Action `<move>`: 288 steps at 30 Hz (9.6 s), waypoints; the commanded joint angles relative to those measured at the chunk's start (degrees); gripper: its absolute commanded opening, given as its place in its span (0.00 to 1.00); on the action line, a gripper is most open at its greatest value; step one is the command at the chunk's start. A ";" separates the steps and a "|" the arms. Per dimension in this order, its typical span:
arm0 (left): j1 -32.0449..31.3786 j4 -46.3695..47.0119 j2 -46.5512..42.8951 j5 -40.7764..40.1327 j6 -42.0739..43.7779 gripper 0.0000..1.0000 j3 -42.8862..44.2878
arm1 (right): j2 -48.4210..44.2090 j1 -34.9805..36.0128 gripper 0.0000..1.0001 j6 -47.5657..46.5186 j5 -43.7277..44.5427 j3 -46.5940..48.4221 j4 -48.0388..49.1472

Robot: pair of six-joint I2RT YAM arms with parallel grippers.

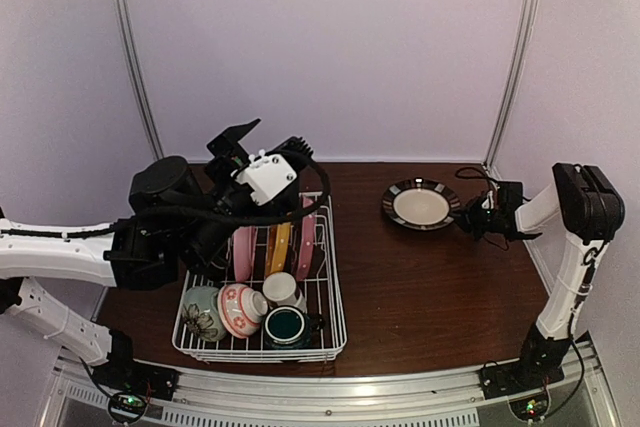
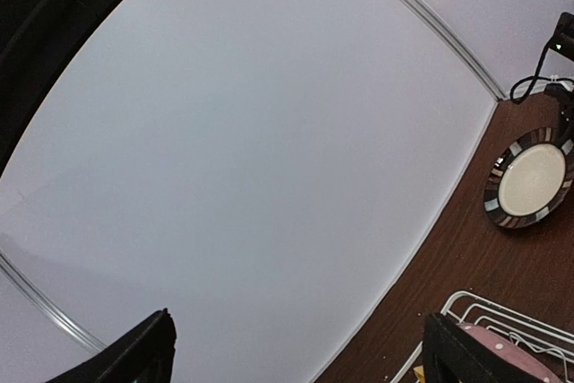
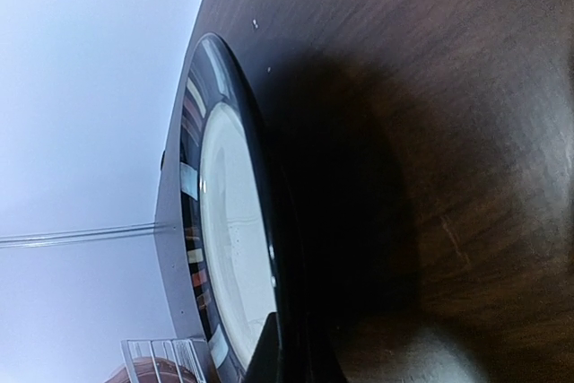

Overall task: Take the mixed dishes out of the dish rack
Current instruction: Place the plate at the center of the board, then grab the plate from the dish rack, then pass from the left arm to the right

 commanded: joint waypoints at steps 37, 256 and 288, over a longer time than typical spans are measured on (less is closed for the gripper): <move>11.57 -38.73 -2.17 -0.56 -46.61 0.97 19.93 | -26.53 2.13 1.00 -30.53 27.64 5.88 -37.89; -2.20 -17.93 9.68 9.66 8.71 0.00 6.69 | -38.65 32.41 0.82 -21.65 4.42 23.51 -57.08; -4.71 -15.65 15.94 10.76 11.04 0.00 8.53 | -27.92 39.31 0.39 -30.56 14.21 24.79 -60.71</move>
